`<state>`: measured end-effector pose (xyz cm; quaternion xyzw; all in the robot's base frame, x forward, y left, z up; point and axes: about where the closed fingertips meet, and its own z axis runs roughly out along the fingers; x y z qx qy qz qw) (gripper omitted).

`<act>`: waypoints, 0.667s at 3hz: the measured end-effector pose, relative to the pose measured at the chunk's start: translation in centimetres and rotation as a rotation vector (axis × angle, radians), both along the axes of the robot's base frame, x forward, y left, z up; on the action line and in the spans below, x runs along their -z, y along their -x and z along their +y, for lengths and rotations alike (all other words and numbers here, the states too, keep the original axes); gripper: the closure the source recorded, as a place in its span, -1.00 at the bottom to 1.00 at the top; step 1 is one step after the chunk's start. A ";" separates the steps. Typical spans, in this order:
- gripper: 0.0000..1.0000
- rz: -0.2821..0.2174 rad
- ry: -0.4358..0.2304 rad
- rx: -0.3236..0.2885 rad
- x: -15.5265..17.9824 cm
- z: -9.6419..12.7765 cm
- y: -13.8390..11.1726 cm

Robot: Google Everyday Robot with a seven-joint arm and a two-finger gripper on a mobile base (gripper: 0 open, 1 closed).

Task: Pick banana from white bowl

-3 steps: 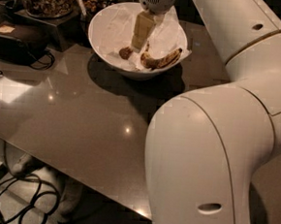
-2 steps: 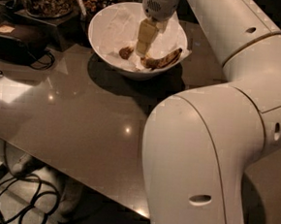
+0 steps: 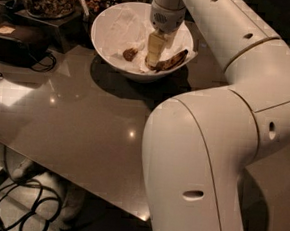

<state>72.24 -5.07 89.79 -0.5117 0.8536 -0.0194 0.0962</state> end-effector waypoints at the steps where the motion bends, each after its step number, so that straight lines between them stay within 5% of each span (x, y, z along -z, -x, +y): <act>1: -0.18 0.017 0.017 0.010 1.1 -0.4 -0.3; 2: -0.18 0.032 0.026 0.012 2.0 -0.5 -0.4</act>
Offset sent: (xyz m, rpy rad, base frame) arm -0.0216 -0.0207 -0.0230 -0.0825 0.1526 -0.0201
